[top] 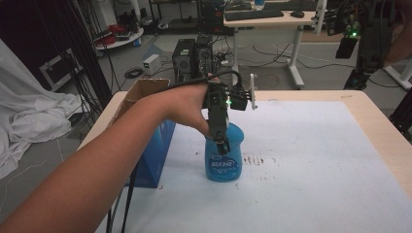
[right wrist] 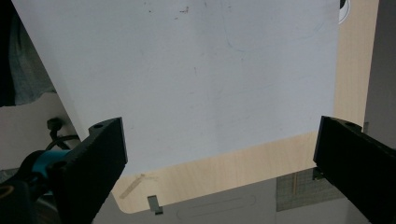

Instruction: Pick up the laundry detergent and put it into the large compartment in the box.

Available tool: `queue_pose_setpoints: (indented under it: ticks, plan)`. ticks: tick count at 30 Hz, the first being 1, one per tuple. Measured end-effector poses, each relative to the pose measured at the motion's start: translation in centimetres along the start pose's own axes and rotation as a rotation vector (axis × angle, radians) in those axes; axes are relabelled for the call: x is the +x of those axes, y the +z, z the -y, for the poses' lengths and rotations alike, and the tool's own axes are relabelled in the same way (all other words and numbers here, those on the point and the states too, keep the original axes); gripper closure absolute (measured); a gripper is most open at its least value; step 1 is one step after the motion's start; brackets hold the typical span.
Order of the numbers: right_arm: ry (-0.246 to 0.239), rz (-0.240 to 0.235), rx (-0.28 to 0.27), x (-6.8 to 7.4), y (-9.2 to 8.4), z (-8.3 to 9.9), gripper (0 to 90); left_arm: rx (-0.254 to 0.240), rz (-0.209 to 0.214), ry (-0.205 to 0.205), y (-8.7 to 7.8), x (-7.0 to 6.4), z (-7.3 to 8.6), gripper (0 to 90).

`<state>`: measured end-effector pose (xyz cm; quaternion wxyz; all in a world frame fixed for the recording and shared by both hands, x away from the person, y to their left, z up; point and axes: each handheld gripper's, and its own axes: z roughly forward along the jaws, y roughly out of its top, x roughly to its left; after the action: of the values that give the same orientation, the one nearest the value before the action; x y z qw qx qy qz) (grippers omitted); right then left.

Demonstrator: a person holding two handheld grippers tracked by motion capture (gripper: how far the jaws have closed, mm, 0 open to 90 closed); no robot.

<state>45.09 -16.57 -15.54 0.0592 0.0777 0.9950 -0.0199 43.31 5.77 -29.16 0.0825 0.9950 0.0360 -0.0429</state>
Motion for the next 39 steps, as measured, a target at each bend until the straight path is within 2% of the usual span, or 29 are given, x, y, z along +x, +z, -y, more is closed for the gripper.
queue_pose_setpoints:
  ticks: [3,20,22,23,32,33,39]
  plan:
    - [0.002,0.0,0.001,0.02,0.0,0.01,1.8,0.02,-0.015,0.0,0.29,0.03,0.02,1.7]
    - [-0.002,0.001,0.002,-0.15,0.15,-0.19,1.8,0.03,-0.03,0.007,0.57,-0.29,-0.1,2.9]
    - [0.0,0.001,0.003,-0.13,0.15,-0.19,1.8,0.032,-0.033,0.011,0.5,-0.3,-0.11,4.4]
    - [-0.003,0.004,-0.001,-0.14,0.13,-0.16,1.8,0.033,-0.024,0.013,0.47,-0.31,-0.09,9.8]
    - [-0.003,0.007,0.002,-0.17,0.16,-0.18,1.8,0.046,-0.031,0.017,0.61,-0.44,-0.1,11.8]
    - [-0.011,0.007,0.003,-0.17,0.19,-0.24,1.8,0.053,-0.03,0.014,0.63,-0.46,-0.1,15.1]
    - [-0.006,0.007,0.007,-0.06,0.25,-0.41,1.8,0.055,-0.033,0.013,0.63,-0.47,-0.11,17.5]
